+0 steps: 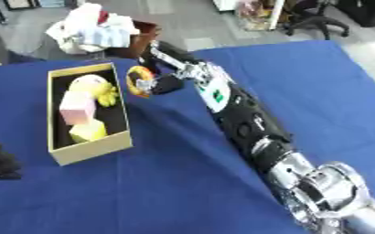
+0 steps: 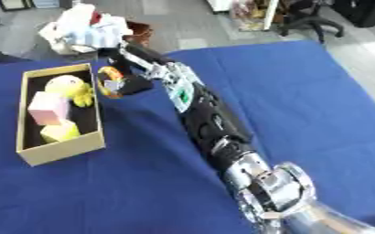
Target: Pick up objects on the table and place them in the box.
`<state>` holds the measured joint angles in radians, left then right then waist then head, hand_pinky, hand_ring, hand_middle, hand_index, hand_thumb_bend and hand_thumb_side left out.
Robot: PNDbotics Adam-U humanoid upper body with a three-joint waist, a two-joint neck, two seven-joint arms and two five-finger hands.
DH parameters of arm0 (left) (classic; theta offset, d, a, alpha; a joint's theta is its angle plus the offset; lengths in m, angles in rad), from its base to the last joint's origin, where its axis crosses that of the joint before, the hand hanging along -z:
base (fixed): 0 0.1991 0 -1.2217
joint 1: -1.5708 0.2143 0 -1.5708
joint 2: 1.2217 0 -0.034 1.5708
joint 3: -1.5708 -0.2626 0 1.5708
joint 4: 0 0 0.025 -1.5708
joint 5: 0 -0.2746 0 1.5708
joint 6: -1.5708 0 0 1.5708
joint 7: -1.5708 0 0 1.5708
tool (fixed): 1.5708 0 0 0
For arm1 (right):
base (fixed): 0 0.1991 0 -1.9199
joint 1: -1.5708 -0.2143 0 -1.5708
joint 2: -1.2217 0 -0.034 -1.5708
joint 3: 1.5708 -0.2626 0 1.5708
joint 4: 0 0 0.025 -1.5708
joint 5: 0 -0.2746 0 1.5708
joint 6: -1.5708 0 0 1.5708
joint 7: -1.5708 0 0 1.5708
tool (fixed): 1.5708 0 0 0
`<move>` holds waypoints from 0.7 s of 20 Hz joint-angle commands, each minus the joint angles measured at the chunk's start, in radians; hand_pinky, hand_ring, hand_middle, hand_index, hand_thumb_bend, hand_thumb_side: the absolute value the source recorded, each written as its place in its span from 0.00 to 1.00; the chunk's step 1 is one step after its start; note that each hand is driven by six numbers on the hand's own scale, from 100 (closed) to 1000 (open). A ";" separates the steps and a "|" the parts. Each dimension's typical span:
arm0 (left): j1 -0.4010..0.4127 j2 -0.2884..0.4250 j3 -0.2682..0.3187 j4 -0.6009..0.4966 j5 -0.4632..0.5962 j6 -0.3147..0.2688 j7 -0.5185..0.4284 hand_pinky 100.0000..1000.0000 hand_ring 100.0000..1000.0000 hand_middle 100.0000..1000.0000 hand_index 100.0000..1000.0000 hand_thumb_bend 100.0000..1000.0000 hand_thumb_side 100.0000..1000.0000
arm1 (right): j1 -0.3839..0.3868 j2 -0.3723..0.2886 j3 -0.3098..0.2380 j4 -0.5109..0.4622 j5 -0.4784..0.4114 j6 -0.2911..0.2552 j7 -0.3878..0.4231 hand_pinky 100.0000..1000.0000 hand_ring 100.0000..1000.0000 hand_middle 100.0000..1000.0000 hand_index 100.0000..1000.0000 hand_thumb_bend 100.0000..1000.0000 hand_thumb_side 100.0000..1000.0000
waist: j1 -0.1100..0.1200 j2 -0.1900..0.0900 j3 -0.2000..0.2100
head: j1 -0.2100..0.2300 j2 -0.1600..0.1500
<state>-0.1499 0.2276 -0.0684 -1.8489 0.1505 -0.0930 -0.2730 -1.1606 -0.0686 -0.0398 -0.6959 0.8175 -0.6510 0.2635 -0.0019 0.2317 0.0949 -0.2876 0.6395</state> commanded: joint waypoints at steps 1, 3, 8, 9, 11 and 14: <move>-0.014 0.008 -0.002 -0.016 0.009 0.000 -0.006 0.60 0.62 0.59 0.77 0.00 0.78 | -0.028 0.036 0.019 -0.032 0.042 -0.024 0.032 0.51 0.47 0.22 0.44 0.00 0.11 | 0.002 -0.024 0.005 | -0.010 -0.012; -0.015 0.008 -0.003 -0.016 0.010 0.000 -0.007 0.60 0.62 0.59 0.77 0.00 0.78 | -0.024 0.057 0.035 -0.035 0.098 -0.048 0.059 0.59 0.58 0.46 0.73 0.00 0.11 | 0.001 -0.024 0.007 | -0.011 -0.012; -0.015 0.009 -0.003 -0.016 0.011 0.001 -0.008 0.60 0.62 0.59 0.77 0.00 0.78 | -0.009 0.040 0.069 -0.043 0.239 -0.145 0.144 0.81 0.86 0.95 1.00 0.00 0.27 | -0.003 -0.025 0.007 | -0.009 -0.012; -0.015 0.010 -0.003 -0.016 0.011 0.001 -0.008 0.60 0.62 0.59 0.77 0.00 0.79 | -0.007 0.021 0.074 -0.046 0.232 -0.171 0.147 0.84 0.90 1.00 1.00 0.00 0.32 | -0.004 -0.025 0.006 | -0.009 -0.011; -0.015 0.011 -0.003 -0.015 0.010 0.001 -0.008 0.60 0.62 0.59 0.77 0.00 0.78 | -0.008 -0.008 0.082 -0.058 0.200 -0.209 0.143 0.86 0.92 1.00 1.00 0.00 0.29 | -0.007 -0.025 0.004 | -0.008 -0.010; -0.015 0.012 -0.003 -0.015 0.010 0.001 -0.007 0.60 0.62 0.59 0.77 0.00 0.78 | -0.013 -0.029 0.090 -0.082 0.139 -0.233 0.132 0.87 0.92 1.00 1.00 0.00 0.27 | -0.008 -0.026 0.002 | -0.007 -0.009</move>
<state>-0.1524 0.2273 -0.0701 -1.8489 0.1572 -0.0912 -0.2779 -1.1483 -0.0739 0.0462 -0.7446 0.9843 -0.8173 0.3485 -0.0020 0.2317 0.0971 -0.2959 0.6395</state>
